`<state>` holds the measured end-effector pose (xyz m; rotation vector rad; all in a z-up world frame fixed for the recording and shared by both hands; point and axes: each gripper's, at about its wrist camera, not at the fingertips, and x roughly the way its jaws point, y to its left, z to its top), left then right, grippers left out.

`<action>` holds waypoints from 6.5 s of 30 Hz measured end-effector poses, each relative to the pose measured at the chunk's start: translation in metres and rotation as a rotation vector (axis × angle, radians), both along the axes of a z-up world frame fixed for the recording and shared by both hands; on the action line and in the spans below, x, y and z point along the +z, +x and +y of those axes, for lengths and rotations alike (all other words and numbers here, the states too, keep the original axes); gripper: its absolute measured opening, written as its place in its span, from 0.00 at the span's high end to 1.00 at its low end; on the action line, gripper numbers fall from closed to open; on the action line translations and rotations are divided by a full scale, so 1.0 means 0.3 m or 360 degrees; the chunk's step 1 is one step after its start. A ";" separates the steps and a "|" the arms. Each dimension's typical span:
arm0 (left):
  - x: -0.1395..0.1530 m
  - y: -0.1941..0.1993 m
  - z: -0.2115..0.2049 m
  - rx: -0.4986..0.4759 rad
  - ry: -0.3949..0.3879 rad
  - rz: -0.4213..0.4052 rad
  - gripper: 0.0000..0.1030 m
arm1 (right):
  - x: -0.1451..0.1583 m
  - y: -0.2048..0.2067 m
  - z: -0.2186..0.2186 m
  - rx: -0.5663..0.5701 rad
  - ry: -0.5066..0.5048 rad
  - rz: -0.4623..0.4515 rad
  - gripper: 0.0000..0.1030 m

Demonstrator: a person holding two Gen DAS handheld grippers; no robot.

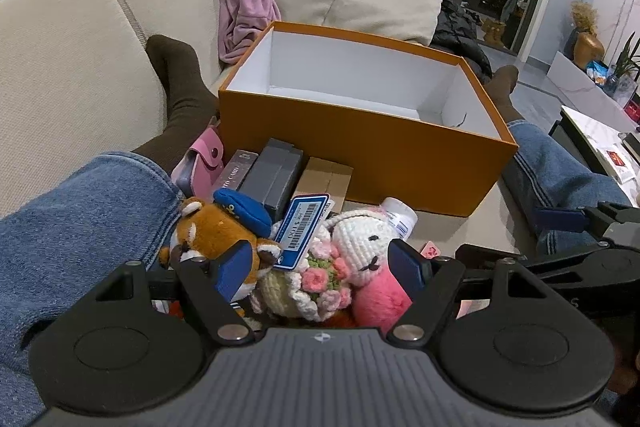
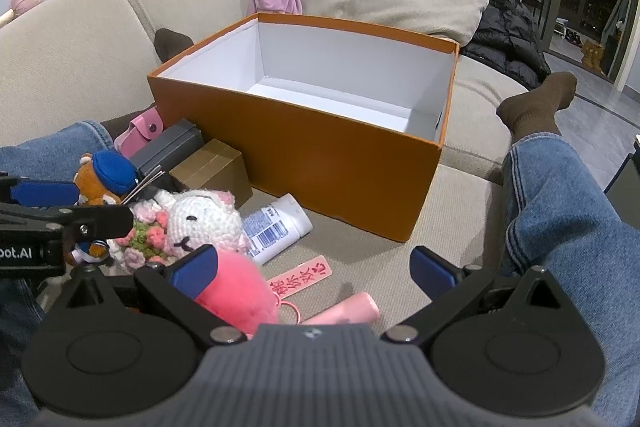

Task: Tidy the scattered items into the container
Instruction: 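Lower both grippers toward the pile of items beside the orange box, then grasp the grey box with the left gripper while the right grasps the cardboard box, then lift both boxes and lower them into the orange box, opening both grippers, then grasp the pink card holder with the left gripper while the right grasps the photo card pack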

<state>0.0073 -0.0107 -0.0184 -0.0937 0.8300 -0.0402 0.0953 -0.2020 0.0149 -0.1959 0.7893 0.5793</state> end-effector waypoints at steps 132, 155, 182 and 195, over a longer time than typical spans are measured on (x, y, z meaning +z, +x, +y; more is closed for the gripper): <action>0.012 0.644 0.149 -0.0234 0.0224 0.0296 0.45 | -0.203 0.636 0.428 -0.0250 0.0558 0.1053 0.50; 0.015 0.499 0.346 -0.0051 0.0157 0.0332 0.46 | -0.188 0.597 0.479 -0.0175 0.0519 0.1083 0.44; -0.146 0.530 0.311 -0.0211 0.0329 0.0443 0.74 | -0.189 0.326 0.530 -0.0170 0.0509 0.1036 0.56; -0.142 0.515 0.327 -0.0166 0.0296 0.0446 0.80 | -0.283 0.334 0.636 -0.0335 0.0450 0.1115 0.55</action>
